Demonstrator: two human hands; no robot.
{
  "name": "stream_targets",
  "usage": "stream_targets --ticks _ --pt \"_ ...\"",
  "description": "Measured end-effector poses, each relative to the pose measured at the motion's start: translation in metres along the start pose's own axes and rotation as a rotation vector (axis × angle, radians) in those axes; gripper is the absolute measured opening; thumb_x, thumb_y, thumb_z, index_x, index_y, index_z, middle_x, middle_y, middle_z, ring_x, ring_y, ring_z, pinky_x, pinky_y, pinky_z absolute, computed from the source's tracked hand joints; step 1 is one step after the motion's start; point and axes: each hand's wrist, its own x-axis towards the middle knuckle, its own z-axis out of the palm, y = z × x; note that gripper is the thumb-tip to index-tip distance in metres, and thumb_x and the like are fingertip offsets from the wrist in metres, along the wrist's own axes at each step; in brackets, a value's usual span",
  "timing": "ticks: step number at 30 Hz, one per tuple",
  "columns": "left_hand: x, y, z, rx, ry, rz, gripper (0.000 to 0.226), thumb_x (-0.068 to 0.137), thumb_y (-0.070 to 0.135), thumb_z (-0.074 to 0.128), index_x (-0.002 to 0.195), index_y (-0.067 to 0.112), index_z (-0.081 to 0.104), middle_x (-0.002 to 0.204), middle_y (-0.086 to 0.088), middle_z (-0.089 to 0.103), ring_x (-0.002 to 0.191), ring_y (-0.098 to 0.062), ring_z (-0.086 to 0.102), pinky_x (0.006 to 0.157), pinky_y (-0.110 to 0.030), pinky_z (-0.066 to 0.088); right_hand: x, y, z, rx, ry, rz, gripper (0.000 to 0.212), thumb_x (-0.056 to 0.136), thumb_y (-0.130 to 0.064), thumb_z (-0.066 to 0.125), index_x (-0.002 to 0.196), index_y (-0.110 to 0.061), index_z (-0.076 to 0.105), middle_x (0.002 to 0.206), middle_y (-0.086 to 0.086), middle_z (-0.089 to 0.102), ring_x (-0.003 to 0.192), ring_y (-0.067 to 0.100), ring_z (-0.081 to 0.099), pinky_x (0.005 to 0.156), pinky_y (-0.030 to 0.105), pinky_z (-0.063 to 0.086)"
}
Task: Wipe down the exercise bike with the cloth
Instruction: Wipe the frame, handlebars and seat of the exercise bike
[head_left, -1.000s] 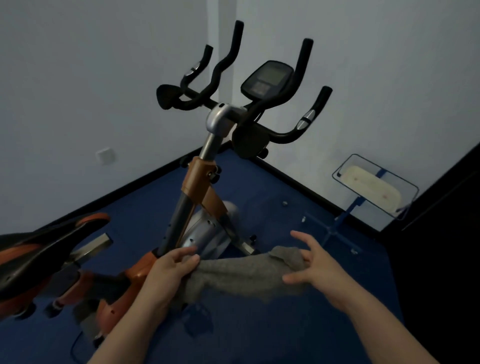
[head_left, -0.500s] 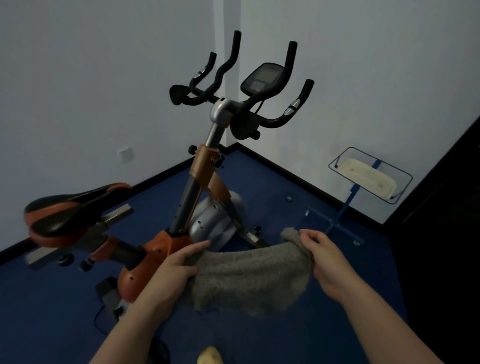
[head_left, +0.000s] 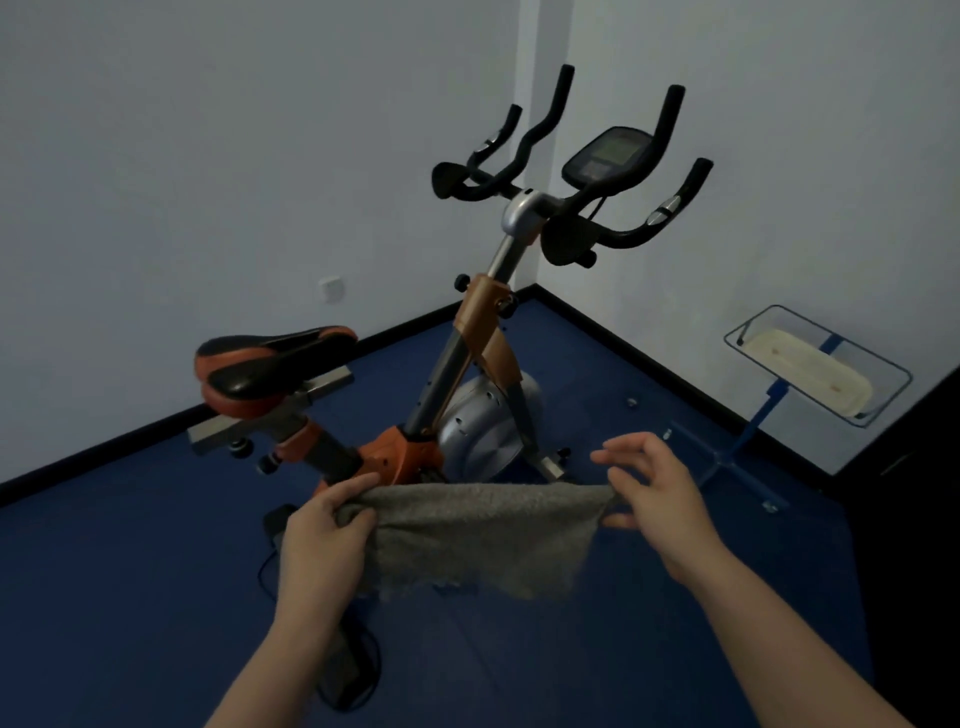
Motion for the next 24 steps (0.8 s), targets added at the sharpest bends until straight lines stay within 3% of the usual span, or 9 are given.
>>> stream_targets --ticks 3,5,8,11,15,16,20,22,24 --pt "0.001 -0.007 -0.016 -0.016 -0.03 -0.01 0.035 0.083 0.005 0.07 0.097 0.037 0.071 0.103 0.009 0.067 0.088 -0.004 0.061 0.065 -0.021 0.048 -0.002 -0.007 0.012 0.01 -0.048 -0.033 0.025 0.097 0.001 0.051 0.095 -0.018 0.067 0.102 -0.007 0.073 0.092 0.005 0.068 0.069 0.023 0.054" --pt "0.002 -0.012 -0.029 -0.023 -0.061 -0.024 0.035 0.08 0.004 0.075 0.096 0.035 0.072 0.1 0.008 0.068 0.086 -0.004 0.064 0.066 -0.019 0.051 -0.004 -0.012 0.021 0.067 -0.16 -0.042 0.027 0.09 0.002 0.06 0.097 -0.022 0.07 0.105 -0.006 0.071 0.099 0.01 0.066 0.075 0.024 0.053" --pt "0.009 -0.019 -0.054 -0.028 -0.083 -0.035 0.035 0.077 0.001 0.077 0.094 0.031 0.073 0.094 0.007 0.07 0.077 -0.002 0.066 0.06 -0.014 0.05 -0.009 -0.018 0.044 -0.007 -0.289 -0.095 0.054 0.074 0.013 0.073 0.103 -0.033 0.07 0.106 -0.004 0.069 0.098 0.013 0.067 0.075 0.023 0.055" --pt "0.02 -0.028 -0.094 -0.042 -0.116 -0.052 0.038 0.076 -0.002 0.077 0.083 0.035 0.074 0.088 0.01 0.071 0.081 -0.003 0.066 0.059 -0.011 0.049 -0.016 -0.022 0.082 -0.087 -0.243 -0.15 0.063 0.073 0.021 0.065 0.097 -0.037 0.07 0.093 -0.001 0.07 0.09 0.018 0.068 0.07 0.024 0.055" --pt "0.032 -0.038 -0.148 -0.13 -0.117 -0.127 0.002 0.079 0.033 0.079 0.077 0.033 0.08 0.082 0.014 0.074 0.079 -0.003 0.067 0.065 -0.021 0.048 -0.025 -0.034 0.137 -0.126 -0.244 -0.157 0.067 0.076 0.024 0.049 0.094 -0.037 0.071 0.091 0.013 0.069 0.08 0.024 0.066 0.066 0.028 0.053" --pt "0.036 -0.044 -0.161 -0.147 -0.118 -0.12 0.008 0.082 0.038 0.075 0.078 0.033 0.08 0.082 0.016 0.074 0.077 -0.001 0.067 0.066 -0.023 0.048 -0.027 -0.037 0.151 -0.126 -0.243 -0.144 0.066 0.076 0.023 0.046 0.095 -0.035 0.071 0.093 0.014 0.069 0.084 0.024 0.066 0.069 0.03 0.054" --pt "0.044 -0.062 -0.191 -0.23 -0.059 -0.115 0.012 0.085 0.019 0.073 0.086 0.03 0.08 0.087 0.012 0.075 0.083 -0.004 0.068 0.072 -0.025 0.051 -0.037 -0.048 0.187 0.045 -0.339 -0.057 0.055 0.076 0.02 0.059 0.107 -0.024 0.069 0.117 0.005 0.064 0.1 0.021 0.064 0.075 0.029 0.055" --pt "0.05 -0.07 -0.198 -0.248 -0.061 -0.123 0.024 0.086 0.009 0.072 0.097 0.029 0.077 0.095 0.008 0.073 0.09 -0.009 0.067 0.075 -0.026 0.053 -0.045 -0.049 0.195 0.04 -0.397 -0.061 0.057 0.072 0.018 0.071 0.108 -0.026 0.069 0.115 -0.001 0.065 0.1 0.019 0.067 0.075 0.03 0.056" --pt "0.058 -0.075 -0.203 -0.265 -0.092 -0.133 0.032 0.087 0.003 0.068 0.103 0.03 0.075 0.105 0.003 0.07 0.096 -0.017 0.066 0.082 -0.036 0.056 -0.053 -0.049 0.199 -0.085 -0.345 -0.091 0.058 0.068 0.016 0.076 0.099 -0.033 0.071 0.109 -0.004 0.067 0.096 0.016 0.069 0.074 0.031 0.058"
